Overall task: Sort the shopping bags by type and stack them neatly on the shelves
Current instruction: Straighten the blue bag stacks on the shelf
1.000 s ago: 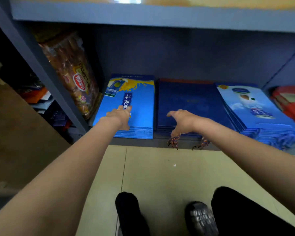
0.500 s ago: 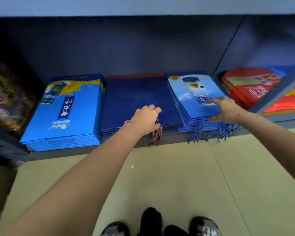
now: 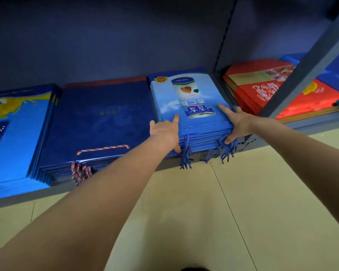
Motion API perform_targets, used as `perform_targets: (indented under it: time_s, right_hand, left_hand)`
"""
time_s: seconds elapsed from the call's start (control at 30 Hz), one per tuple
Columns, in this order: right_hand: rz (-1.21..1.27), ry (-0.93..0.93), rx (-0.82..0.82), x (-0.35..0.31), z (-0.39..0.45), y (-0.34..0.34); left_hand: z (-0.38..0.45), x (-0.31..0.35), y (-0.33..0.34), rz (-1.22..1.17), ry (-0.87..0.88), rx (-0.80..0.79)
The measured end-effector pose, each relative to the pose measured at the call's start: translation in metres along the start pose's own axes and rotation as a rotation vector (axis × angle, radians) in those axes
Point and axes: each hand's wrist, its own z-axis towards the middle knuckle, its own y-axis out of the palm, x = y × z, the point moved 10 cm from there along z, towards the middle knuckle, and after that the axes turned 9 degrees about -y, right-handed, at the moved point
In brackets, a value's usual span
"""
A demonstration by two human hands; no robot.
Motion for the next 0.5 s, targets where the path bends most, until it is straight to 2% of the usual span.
perform_targets:
  time_s: [0.2, 0.5]
  right_hand:
    - [-0.023, 0.015, 0.072, -0.001, 0.007, 0.012]
    - [-0.021, -0.003, 0.129, -0.007, 0.002, 0.0]
  left_hand:
    - [0.003, -0.013, 0.011, -0.097, -0.082, -0.037]
    - [-0.002, -0.017, 0.014, -0.219, -0.115, -0.038]
